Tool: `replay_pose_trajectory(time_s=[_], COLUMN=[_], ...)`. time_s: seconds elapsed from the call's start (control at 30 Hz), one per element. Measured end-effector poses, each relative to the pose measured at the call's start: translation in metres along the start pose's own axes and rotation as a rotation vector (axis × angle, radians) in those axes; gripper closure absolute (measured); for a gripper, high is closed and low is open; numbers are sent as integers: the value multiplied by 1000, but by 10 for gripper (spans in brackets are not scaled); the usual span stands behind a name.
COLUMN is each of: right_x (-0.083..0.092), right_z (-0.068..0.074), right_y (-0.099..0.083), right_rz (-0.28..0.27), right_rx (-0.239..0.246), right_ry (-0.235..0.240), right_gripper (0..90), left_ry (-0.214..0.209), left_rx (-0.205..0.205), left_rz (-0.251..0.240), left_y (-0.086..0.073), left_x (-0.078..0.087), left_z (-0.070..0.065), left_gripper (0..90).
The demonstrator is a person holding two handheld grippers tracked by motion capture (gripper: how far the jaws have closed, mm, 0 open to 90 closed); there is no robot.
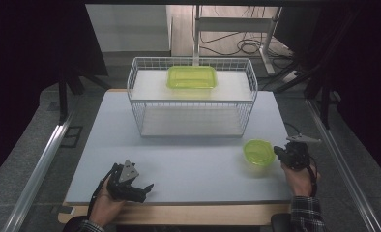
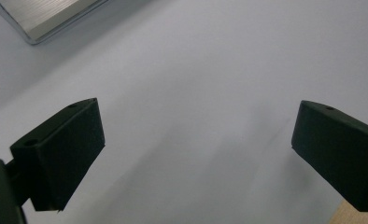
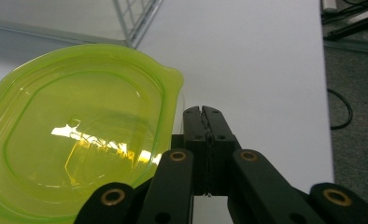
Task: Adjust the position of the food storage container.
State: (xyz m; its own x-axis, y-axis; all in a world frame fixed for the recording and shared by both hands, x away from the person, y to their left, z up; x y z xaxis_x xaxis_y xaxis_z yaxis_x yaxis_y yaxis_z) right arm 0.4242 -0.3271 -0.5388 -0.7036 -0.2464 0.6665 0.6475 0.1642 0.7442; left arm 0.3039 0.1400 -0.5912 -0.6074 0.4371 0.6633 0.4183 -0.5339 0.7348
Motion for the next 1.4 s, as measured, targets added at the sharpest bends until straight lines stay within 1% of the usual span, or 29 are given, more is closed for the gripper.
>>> replay_pose_trajectory(time_s=[0.17,0.27,0.63,0.77,0.83,0.9,0.97,1.0,1.07,1.13,1.3,1.37,1.4], right_x=[-1,-2,-4,-6,-7,-8,-8,-8,-8,-9,-8,-8,-9], right_z=[14,25,64,80,86,88,85,83,81,81,88,93,96], right_y=[-1,-2,-6,-7,-7,-7,-8,-9,-13,-18,-29,-33,-35], right_rz=[8,17,40,46,49,47,48,56,73,96,136,150,159], right_rx=[9,13,37,45,49,49,50,57,57,67,70,59,66], right_ry=[35,63,140,182,200,206,193,176,173,168,214,234,246], right_gripper=[888,887,886,883,877,868,864,863,864,869,874,874,875], left_ry=[-2,-2,-3,-2,-2,-2,-2,-3,-3,-3,-2,-1,-2], left_rx=[-9,-9,-9,-9,-10,-9,-7,-7,-9,-11,-11,-12,-11], left_rz=[0,3,7,8,9,8,8,8,10,13,15,15,15], left_y=[0,0,0,0,0,0,0,0,0,0,0,0,0], left_x=[0,0,0,0,-1,0,0,0,-1,-1,-1,-1,-1], left_z=[-1,-2,-2,-2,-2,-2,-2,-2,-2,-2,-2,-2,-2], left_gripper=[23,23,23,23,23,23,23,23,23,23,23,23,23])
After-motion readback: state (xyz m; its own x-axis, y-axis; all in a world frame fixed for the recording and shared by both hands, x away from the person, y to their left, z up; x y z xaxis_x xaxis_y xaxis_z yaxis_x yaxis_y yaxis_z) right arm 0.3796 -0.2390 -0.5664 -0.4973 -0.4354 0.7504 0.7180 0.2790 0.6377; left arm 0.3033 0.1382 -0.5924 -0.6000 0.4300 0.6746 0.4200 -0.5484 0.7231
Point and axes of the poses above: each handheld gripper's, and its own axes: x roughly backward along the jaws, y roughly out of its top, z roughly to its left, the point moved 9 cm from there along -x, roughly forward along the jaws, and after that the axes turned 4 degrees about -x, right-handed, at the moved point
